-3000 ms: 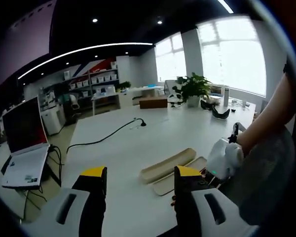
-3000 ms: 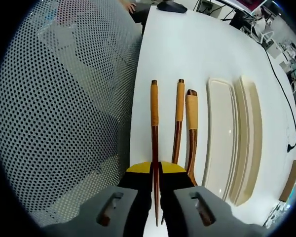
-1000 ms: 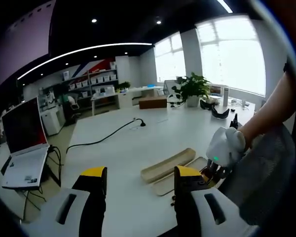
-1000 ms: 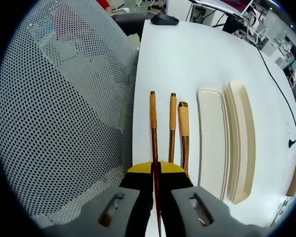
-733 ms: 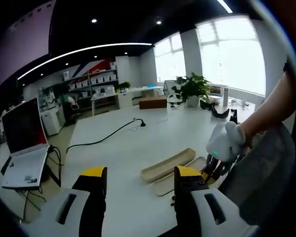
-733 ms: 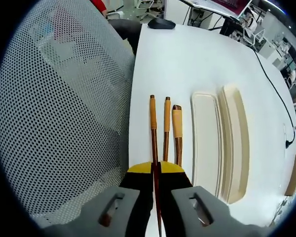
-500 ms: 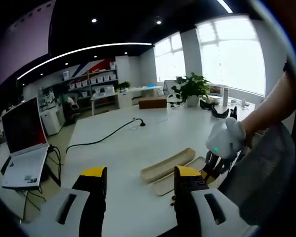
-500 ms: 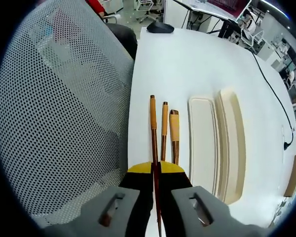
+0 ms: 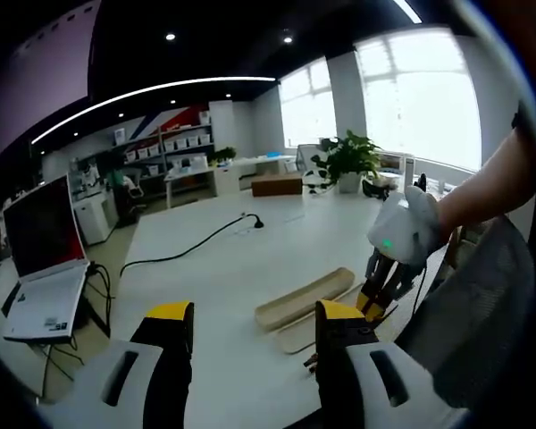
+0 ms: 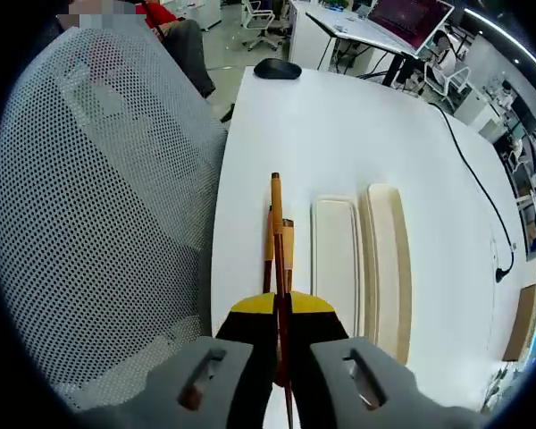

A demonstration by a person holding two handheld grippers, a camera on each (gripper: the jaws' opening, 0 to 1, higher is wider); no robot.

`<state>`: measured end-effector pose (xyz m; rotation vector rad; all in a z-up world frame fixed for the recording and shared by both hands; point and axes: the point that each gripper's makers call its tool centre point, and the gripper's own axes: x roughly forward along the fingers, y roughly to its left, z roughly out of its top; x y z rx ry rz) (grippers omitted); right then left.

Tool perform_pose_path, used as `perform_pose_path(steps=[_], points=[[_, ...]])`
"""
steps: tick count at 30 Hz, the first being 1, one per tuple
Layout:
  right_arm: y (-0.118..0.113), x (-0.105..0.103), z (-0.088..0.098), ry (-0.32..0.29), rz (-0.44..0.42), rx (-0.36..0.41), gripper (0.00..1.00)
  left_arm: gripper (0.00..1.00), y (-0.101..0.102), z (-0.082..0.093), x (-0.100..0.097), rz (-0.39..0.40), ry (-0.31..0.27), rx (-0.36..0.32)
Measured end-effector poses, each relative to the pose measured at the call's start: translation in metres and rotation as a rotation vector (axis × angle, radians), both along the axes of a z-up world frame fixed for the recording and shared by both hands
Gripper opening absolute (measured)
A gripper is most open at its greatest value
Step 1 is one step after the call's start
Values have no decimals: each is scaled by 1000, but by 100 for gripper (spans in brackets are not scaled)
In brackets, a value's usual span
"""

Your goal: Arrange the utensils inside the cutlery case until each visible utensil rests in its matching compartment.

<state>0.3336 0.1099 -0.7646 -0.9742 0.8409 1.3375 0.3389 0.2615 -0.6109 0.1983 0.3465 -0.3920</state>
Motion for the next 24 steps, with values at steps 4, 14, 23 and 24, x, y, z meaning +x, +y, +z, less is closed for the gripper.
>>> perform_pose_path(steps=[4,14,23,24], points=[[-1,12,5,-22,-15,9,0,56,0,0,0,2,0,-2],[-4,48,20,-76,-62,29,0,56,-1,-2,0,-9,9,-3],[-4,72,23,-103,-89,28,0,56,1,-3,1,-3,19,-16],[-3,74,23,-105,-88,31,0,56,1,-4,2,-3,20,-20]])
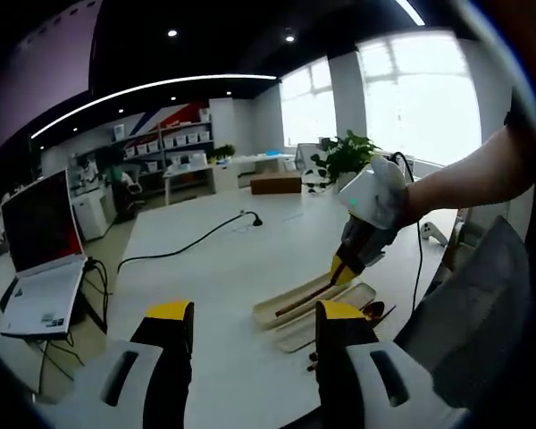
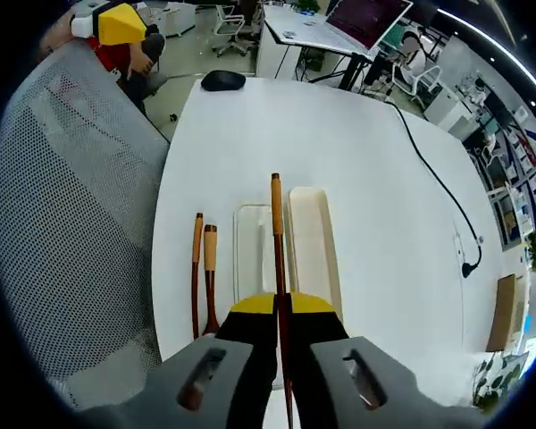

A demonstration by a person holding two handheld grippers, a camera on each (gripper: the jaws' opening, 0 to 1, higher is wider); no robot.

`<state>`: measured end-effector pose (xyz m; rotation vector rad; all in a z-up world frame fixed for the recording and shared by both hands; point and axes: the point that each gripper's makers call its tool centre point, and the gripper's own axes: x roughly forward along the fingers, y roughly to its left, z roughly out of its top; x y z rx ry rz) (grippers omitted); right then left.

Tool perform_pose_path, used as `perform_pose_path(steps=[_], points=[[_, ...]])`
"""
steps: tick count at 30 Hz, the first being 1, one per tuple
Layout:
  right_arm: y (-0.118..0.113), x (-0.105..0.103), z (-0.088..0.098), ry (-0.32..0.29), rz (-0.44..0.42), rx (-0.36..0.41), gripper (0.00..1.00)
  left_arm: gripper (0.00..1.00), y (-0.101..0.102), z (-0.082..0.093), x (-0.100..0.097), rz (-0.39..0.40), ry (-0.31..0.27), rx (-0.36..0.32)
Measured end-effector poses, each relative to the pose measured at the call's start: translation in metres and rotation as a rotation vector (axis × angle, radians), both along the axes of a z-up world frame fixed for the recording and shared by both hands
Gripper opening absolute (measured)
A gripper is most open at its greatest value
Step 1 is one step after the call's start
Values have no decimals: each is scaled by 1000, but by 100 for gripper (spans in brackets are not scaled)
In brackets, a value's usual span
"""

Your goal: Arrange the utensils inside the cutlery case until each visible utensil rests in its matching compartment.

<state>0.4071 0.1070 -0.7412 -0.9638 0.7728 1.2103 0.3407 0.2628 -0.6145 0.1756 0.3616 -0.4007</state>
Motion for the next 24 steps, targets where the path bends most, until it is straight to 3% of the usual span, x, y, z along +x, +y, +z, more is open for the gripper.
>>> perform_pose_path(steps=[11,17,19,22,24], points=[[-2,19,-8,-21,-17,-6,0,56,-2,-3,0,-9,18,1],[1,38,-12,-81,-50,14,0,56,-3,-5,0,-10,27,1],[1,41,-15,-103,-50,8,0,55,-1,-3,0,-4,20,2],[2,46,-21,-122,-52,9,0,53,9,12,4,37,-60,9],[1,47,-24,-121,-52,5,0,53,10,9,4,43,-40,-14]])
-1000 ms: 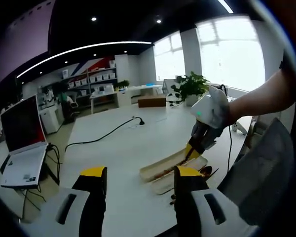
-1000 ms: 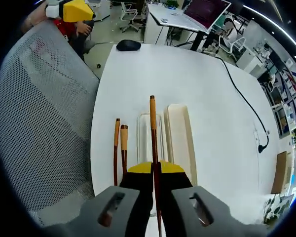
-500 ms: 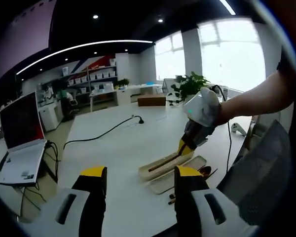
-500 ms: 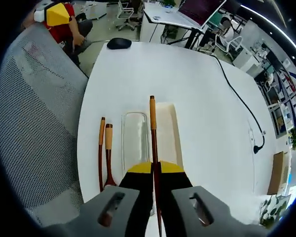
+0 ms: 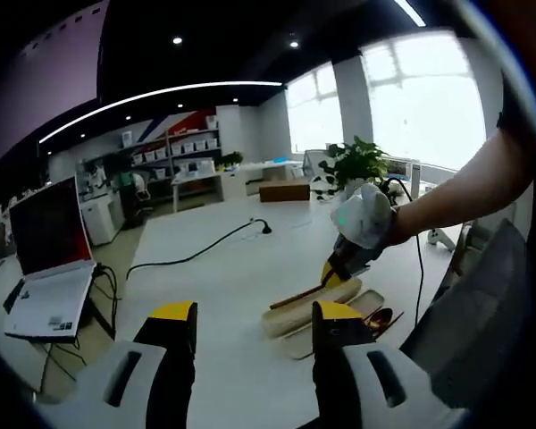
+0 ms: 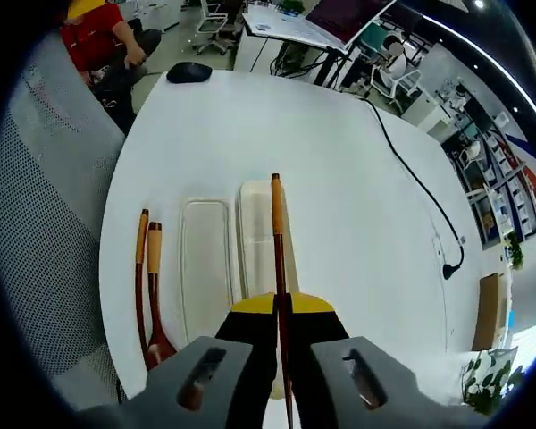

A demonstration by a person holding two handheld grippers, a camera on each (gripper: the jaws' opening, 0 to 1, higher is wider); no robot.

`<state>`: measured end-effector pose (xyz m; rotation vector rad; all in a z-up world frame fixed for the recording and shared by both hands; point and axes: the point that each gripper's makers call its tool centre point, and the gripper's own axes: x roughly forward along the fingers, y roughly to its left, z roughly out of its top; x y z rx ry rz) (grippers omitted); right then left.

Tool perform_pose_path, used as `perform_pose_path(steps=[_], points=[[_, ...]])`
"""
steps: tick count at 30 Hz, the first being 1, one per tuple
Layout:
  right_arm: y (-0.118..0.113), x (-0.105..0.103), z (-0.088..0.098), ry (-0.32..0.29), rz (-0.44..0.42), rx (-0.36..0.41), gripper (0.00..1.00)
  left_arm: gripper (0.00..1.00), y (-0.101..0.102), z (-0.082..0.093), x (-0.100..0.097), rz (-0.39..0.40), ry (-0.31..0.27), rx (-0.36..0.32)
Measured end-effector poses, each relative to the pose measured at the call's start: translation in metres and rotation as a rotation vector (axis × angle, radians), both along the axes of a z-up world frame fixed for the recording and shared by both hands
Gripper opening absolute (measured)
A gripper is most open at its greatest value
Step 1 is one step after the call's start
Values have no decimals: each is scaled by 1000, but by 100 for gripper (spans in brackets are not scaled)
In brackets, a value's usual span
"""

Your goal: Arrange the utensils inside the cutlery case until each visible utensil rests in its matching compartment.

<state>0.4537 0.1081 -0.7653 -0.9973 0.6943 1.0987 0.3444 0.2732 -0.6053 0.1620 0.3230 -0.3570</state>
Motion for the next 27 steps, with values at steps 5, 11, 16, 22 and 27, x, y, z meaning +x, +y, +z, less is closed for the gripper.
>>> perform_pose_path(steps=[5,11,16,22,27], points=[[-3,3,-12,10,10,-23,0,53,-2,-1,1,-8,2,7],[0,7,-18,2,29,-37,0,53,-3,-5,1,-16,17,7],[4,9,-24,7,47,-46,0,52,-4,-8,1,-22,30,7],[5,12,-33,22,41,-51,0,52,-2,-8,2,-15,30,8],[4,14,-39,36,42,-53,0,52,-1,-8,1,-8,26,26]])
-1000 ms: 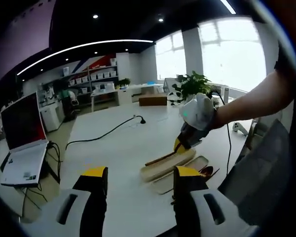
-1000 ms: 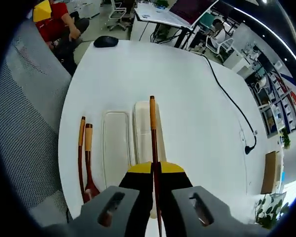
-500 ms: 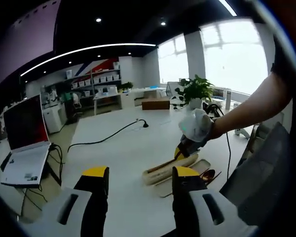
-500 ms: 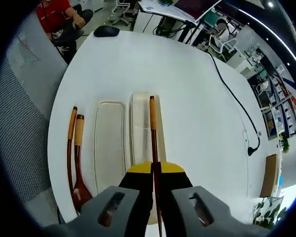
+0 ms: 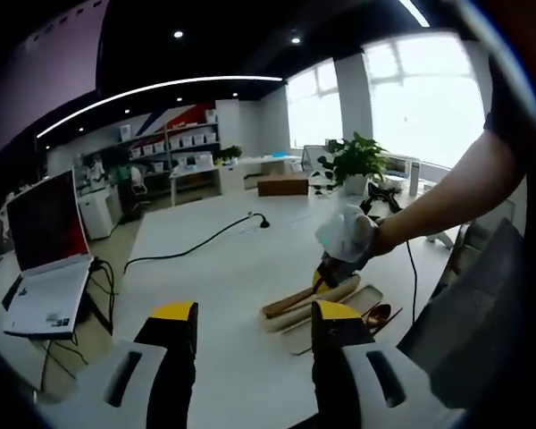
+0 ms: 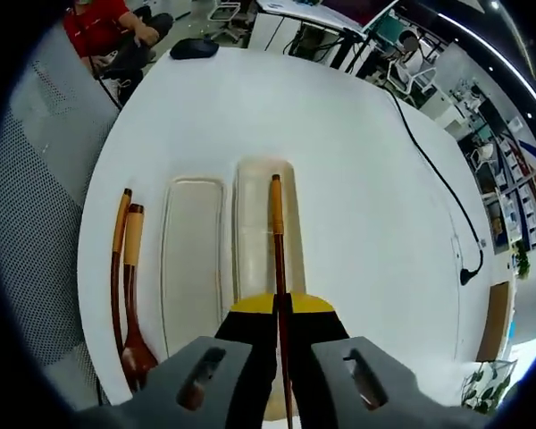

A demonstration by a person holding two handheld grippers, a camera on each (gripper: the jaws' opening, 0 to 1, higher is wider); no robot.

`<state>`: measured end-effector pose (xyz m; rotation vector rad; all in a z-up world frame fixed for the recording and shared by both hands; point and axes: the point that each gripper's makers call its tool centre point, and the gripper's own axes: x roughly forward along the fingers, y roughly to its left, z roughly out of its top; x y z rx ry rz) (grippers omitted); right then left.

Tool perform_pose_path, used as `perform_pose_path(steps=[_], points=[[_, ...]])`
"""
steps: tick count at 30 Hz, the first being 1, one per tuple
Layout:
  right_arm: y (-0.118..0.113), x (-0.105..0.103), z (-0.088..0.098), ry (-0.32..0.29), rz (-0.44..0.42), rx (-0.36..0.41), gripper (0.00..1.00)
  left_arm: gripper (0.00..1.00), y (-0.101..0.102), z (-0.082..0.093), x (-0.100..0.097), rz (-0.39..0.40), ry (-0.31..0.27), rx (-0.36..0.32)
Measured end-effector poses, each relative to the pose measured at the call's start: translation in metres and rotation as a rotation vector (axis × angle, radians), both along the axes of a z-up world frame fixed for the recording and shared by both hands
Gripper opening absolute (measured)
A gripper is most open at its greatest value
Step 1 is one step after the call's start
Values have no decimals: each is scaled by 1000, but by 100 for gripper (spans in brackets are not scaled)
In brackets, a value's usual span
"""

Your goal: Arrange the utensils inside the cutlery case until each visible utensil rests in its matching compartment.

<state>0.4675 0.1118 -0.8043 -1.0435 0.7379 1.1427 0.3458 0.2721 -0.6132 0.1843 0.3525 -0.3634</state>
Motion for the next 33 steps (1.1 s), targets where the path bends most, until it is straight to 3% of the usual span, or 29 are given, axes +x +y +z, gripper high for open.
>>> perform_pose_path(steps=[13,33], points=[[-1,0,-11,39,26,8,0,52,5,-4,3,21,24,-12],[6,7,-21,45,29,40,0,52,5,-6,3,26,40,-13]])
